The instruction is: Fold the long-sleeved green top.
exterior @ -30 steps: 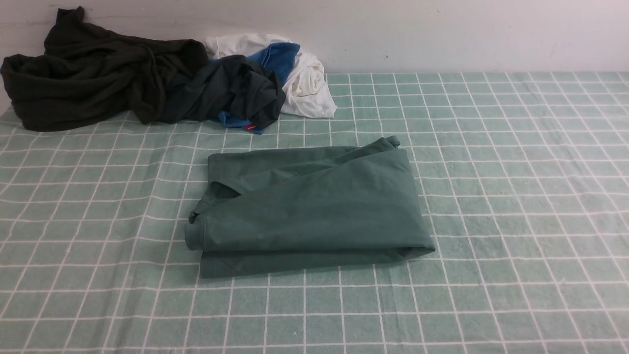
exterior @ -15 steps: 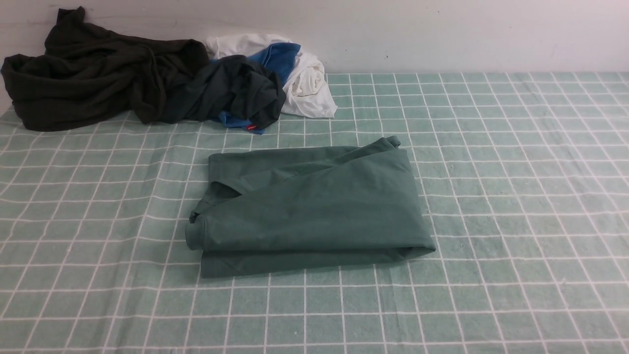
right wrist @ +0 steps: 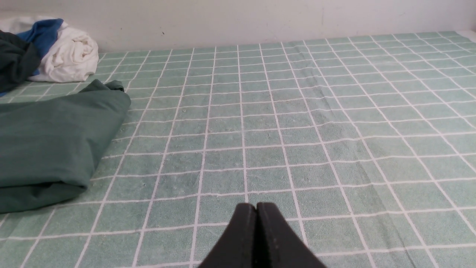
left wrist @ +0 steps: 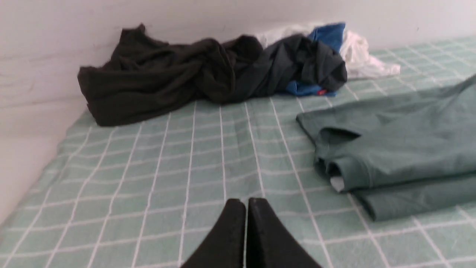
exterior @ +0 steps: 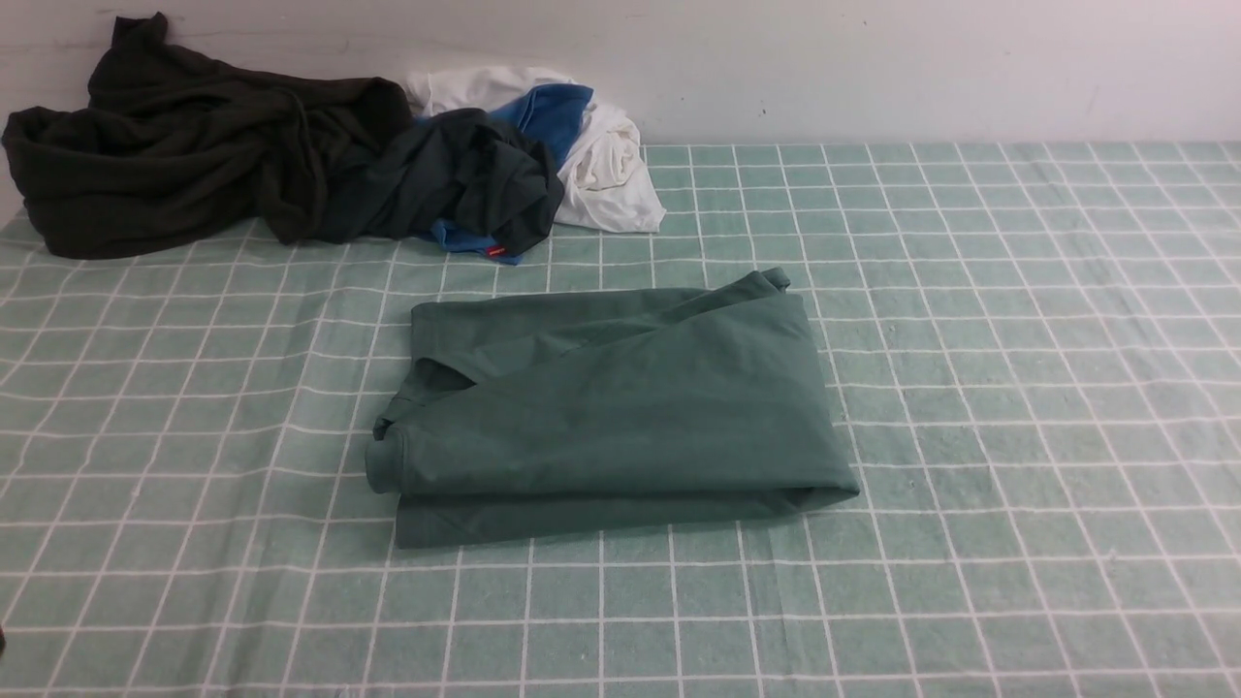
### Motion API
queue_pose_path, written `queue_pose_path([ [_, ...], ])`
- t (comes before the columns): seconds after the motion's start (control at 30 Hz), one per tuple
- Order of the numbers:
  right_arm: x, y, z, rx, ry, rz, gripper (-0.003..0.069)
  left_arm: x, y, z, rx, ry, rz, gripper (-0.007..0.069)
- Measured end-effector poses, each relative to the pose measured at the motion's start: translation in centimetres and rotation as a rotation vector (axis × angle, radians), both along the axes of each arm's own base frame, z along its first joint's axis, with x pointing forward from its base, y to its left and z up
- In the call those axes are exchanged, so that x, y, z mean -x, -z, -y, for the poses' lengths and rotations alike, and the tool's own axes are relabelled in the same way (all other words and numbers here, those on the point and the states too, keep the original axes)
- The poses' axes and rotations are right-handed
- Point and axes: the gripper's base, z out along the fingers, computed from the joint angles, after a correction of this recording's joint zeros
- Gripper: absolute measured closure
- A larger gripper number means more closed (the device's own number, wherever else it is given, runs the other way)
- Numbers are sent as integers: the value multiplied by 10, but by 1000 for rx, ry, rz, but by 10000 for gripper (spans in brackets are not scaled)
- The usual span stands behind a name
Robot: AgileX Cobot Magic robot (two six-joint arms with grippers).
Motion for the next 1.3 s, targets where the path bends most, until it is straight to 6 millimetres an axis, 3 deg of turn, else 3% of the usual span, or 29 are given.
queue_pose_path([
  [0.17, 0, 0, 0, 0, 0, 0, 672, -3, 28, 0, 64, -17, -82, 627],
  [0.37, 0, 0, 0, 0, 0, 0, 672, -3, 29, 0, 171, -41, -91, 627],
  [1.3, 0, 0, 0, 0, 0, 0, 672, -3, 29, 0, 184, -43, -92, 627],
])
